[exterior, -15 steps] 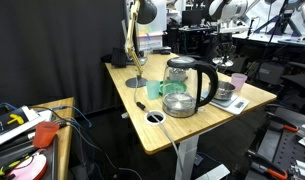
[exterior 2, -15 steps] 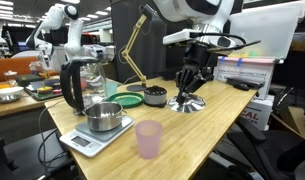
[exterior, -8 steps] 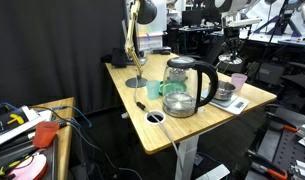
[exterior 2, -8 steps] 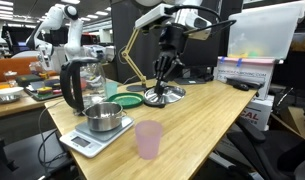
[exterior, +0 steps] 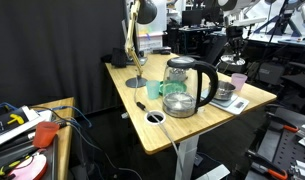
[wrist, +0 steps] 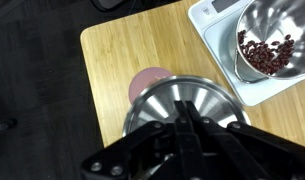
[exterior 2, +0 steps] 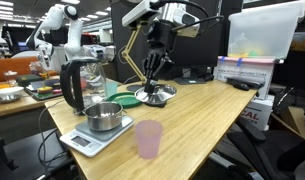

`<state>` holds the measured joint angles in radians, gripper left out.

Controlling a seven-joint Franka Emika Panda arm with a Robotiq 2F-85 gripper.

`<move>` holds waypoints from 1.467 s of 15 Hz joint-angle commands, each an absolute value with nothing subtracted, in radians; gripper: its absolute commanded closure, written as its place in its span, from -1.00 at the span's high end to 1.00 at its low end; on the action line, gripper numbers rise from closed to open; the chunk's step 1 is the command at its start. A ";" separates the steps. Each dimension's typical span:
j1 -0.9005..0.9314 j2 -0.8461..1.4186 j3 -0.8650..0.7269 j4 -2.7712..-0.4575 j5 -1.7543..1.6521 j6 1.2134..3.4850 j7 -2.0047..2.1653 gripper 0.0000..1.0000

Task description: Put the silver pot on the scale and then cover it with the silver lid

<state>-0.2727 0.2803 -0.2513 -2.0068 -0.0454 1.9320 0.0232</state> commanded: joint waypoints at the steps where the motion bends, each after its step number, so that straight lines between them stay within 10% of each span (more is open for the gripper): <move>1: -0.273 0.282 -0.251 -2.002 -0.045 1.930 0.023 -0.93; 22: -0.174 0.143 -0.142 -2.241 -0.156 1.944 -0.295 -0.98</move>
